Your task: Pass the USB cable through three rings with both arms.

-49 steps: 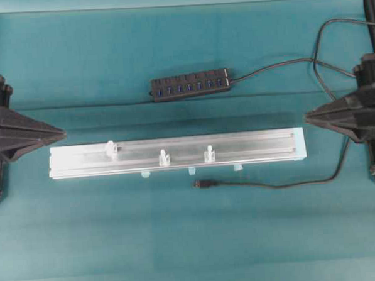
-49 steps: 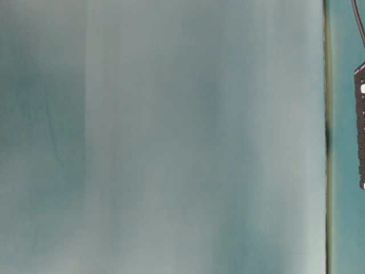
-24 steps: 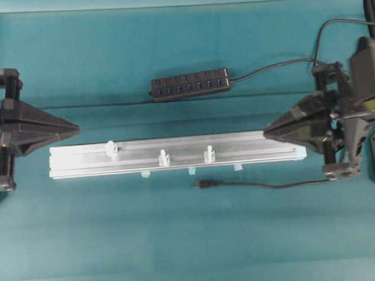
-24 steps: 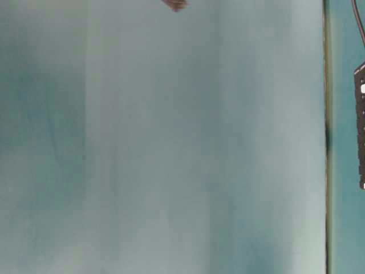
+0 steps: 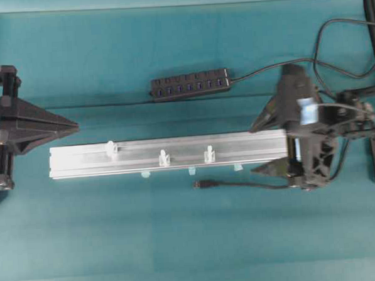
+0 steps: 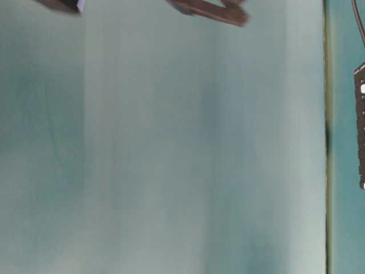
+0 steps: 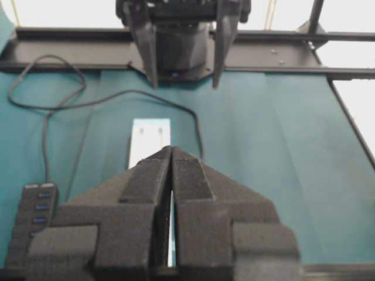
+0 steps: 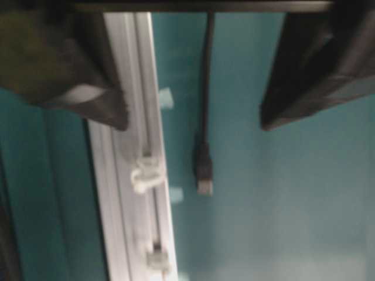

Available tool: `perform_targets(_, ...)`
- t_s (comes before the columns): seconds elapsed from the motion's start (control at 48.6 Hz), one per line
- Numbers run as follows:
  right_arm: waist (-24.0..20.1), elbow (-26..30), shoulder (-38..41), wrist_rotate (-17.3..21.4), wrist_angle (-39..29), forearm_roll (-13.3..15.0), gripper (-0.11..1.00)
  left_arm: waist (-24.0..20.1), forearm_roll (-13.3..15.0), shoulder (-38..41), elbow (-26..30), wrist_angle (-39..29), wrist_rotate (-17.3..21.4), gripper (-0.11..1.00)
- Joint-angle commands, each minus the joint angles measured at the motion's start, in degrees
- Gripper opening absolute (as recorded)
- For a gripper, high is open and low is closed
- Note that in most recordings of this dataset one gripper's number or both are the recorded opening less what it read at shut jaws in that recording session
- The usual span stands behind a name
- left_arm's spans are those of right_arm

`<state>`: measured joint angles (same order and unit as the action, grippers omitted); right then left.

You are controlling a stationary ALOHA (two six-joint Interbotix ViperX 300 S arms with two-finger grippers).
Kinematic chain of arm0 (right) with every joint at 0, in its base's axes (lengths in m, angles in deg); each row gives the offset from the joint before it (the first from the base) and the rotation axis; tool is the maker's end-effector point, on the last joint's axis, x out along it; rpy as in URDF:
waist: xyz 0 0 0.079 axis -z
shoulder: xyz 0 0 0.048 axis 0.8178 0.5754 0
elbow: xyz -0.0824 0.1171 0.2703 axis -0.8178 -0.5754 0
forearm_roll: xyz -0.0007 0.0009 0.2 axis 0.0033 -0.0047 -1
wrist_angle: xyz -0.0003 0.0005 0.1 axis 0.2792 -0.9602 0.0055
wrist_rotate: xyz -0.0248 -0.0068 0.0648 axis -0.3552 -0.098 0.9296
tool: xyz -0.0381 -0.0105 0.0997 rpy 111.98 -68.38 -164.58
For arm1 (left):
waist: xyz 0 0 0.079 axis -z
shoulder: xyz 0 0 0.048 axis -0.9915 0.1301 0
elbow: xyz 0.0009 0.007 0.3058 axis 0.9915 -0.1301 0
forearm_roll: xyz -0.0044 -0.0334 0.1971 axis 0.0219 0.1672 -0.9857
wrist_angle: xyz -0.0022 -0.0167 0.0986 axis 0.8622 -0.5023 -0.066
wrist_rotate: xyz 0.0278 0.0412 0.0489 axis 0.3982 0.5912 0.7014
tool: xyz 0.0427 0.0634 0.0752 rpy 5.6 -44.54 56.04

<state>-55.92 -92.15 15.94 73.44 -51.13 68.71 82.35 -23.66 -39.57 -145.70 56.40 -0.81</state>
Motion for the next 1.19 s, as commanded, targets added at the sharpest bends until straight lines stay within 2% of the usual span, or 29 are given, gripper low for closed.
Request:
perform_targets(0.0, -0.3, 3.8, 2.6, 0.2, -3.0, 0.1, 0.43, -0.1, -0.1, 0.0, 1.6, 0.3, 0.0, 0.02)
perform_targets(0.103, -0.5, 6.6, 6.4, 0.0, -5.5, 0.5, 0.16, -0.1, -0.1, 0.0, 1.6, 0.3, 0.0, 0.02)
perform_targets(0.206, -0.7, 8.1, 9.4, -0.1, -5.8, 0.7, -0.01, -0.1, -0.1, 0.1, 1.7, 0.3, 0.0, 0.02)
perform_targets(0.288, -0.7, 9.1, 11.3, -0.1, -6.2, 0.7, -0.08, -0.1, -0.1, 0.2, 1.6, 0.3, 0.0, 0.02)
perform_targets(0.411, -0.7, 10.0, 12.7, -0.2, -6.8, 0.7, -0.06, -0.1, -0.1, 0.3, 1.7, 0.3, 0.0, 0.02)
perform_targets(0.514, -0.7, 10.4, 12.8, -0.3, -6.5, 0.7, 0.02, -0.1, -0.1, 0.1, 1.7, 0.3, 0.1, 0.02)
perform_targets(0.596, -0.7, 10.4, 12.7, -0.3, -6.3, 0.7, 0.16, -0.1, -0.1, 0.1, 1.7, 0.0, 0.1, 0.02)
perform_targets(0.699, -0.8, 10.4, 12.7, -0.4, -6.3, 0.8, 0.43, -0.1, -0.1, 0.1, 1.7, -0.6, 0.2, 0.02)
perform_targets(0.782, -1.4, 10.4, 12.7, -1.1, -6.2, 1.3, 0.7, 0.0, -0.1, 0.1, 1.8, -1.1, 0.2, 0.02)
perform_targets(0.884, -2.3, 10.5, 12.6, -2.6, -5.5, 1.8, 0.93, -0.1, -0.1, 0.1, 2.0, -1.6, 0.4, 0.02)
perform_targets(0.926, -2.5, 10.7, 12.0, -3.2, -4.9, 1.8, 0.96, -0.1, 0.0, 0.0, 2.2, -1.8, 0.4, 0.02)
perform_targets(1.07, -3.0, 11.9, 7.8, -5.0, -0.9, 1.8, 0.94, -0.1, -0.1, 0.0, 2.4, -3.3, 0.7, 0.02)
perform_targets(1.172, -3.0, 11.3, 3.8, -6.8, 4.4, 2.0, 0.94, -0.1, -0.1, 0.0, 2.5, -4.7, 0.7, 0.02)
